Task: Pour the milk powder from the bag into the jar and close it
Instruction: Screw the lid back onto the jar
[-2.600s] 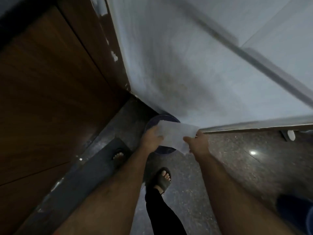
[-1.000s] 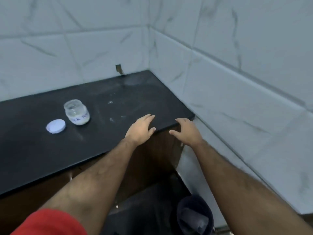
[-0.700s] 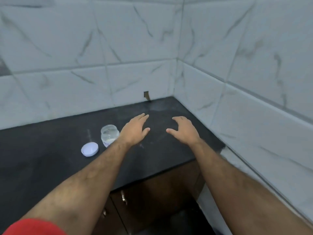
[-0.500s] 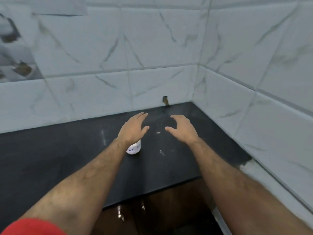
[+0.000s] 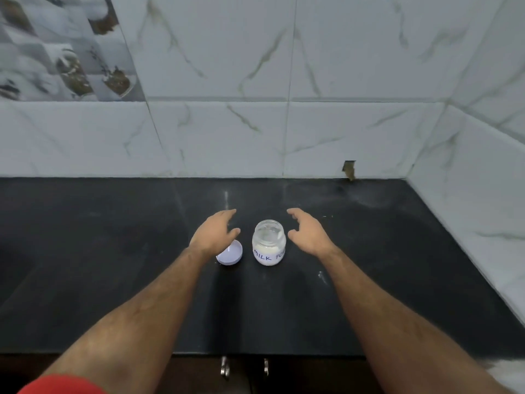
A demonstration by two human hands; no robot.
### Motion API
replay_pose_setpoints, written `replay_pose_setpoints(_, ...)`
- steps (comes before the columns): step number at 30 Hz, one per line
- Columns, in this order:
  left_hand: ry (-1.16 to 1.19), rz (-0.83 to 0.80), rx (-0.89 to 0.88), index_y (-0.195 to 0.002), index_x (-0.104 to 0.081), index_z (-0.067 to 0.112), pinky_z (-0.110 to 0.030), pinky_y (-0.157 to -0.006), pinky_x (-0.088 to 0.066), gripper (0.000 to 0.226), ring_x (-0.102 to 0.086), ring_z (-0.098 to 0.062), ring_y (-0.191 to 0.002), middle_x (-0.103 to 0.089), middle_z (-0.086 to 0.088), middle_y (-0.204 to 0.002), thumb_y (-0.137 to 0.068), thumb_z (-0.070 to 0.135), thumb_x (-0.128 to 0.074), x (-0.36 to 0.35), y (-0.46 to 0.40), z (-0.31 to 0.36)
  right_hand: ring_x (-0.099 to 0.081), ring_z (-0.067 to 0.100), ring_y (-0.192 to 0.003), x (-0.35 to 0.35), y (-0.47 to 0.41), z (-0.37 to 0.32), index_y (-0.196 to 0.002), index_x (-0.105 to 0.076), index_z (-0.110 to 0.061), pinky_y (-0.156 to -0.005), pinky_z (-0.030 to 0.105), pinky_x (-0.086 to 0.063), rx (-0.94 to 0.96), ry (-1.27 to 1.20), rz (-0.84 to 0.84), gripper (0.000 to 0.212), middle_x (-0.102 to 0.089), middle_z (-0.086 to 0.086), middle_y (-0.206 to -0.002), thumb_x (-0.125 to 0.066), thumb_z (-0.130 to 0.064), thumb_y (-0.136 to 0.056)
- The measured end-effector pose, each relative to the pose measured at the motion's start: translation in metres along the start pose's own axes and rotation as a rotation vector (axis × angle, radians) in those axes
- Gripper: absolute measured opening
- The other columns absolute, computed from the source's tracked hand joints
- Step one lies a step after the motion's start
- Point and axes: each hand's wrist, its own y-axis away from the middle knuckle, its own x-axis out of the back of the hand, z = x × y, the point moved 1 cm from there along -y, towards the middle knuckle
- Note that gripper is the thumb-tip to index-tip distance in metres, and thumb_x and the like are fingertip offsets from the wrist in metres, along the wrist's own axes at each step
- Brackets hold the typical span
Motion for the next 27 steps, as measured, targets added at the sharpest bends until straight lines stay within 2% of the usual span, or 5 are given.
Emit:
replay_pose_setpoints(9,-0.005,-0.065,0.215,-0.150,-0.038,0.018,-0.040,-0.115,-0.034,0.066,-0.036,-0.019,-0.143,-0.039,0.001,-0.156,-0.091,0.039,-0.060,-0.040,-0.001,-0.033,-0.032,0.020,-0.149,-0.024,-0.026,0.044,-0.159,-0.015,-0.024,-0.113,0.030,-0.032,-0.022,-0.238,-0.298,0.096,-0.033,0.008,-0.161,-0.068,-0.006,-0.082)
replay_pose_setpoints(13,-0.075,-0.110,0.238,-0.151,-0.035,0.024,-0.045,-0.113,-0.033,0.087,-0.032,-0.022,-0.143,-0.037,0.006,-0.156,-0.078,0.056,-0.070,-0.051,0.003,-0.037,-0.031,0.011,-0.148,-0.042,-0.019,0.055,-0.161,-0.001,-0.027,-0.116,0.028,-0.025,-0.026,-0.307,-0.371,0.131,-0.032,-0.005,-0.161,-0.086,-0.031,-0.061)
replay_pose_setpoints(16,-0.125,-0.115,0.236,-0.152,-0.031,0.025,-0.046,-0.113,-0.032,0.098,-0.029,-0.022,-0.144,-0.034,0.007,-0.157,-0.072,0.059,-0.075,-0.055,0.001,-0.035,-0.035,0.011,-0.146,-0.059,-0.013,0.056,-0.160,-0.001,-0.032,-0.119,0.033,-0.028,-0.031,-0.303,-0.239,0.144,-0.035,-0.012,-0.159,-0.091,-0.044,-0.049)
replay_pose_setpoints(20,-0.159,-0.134,0.222,-0.153,-0.029,0.024,-0.044,-0.112,-0.031,0.100,-0.028,-0.023,-0.144,-0.033,0.005,-0.158,-0.071,0.055,-0.077,-0.057,-0.002,-0.034,-0.035,0.011,-0.145,-0.077,-0.005,0.048,-0.159,-0.003,-0.033,-0.117,0.033,-0.030,-0.037,-0.322,-0.054,0.142,-0.035,-0.014,-0.160,-0.096,-0.037,-0.052)
replay_pose_setpoints(27,-0.191,-0.170,0.183,-0.154,-0.027,0.024,-0.044,-0.110,-0.034,0.102,-0.031,-0.025,-0.142,-0.035,0.002,-0.157,-0.071,0.053,-0.078,-0.059,-0.010,-0.035,-0.042,0.011,-0.137,-0.091,0.005,0.036,-0.159,-0.015,-0.024,-0.107,0.025,-0.034,-0.063,-0.355,0.079,0.132,-0.043,-0.013,-0.151,-0.097,-0.029,-0.056)
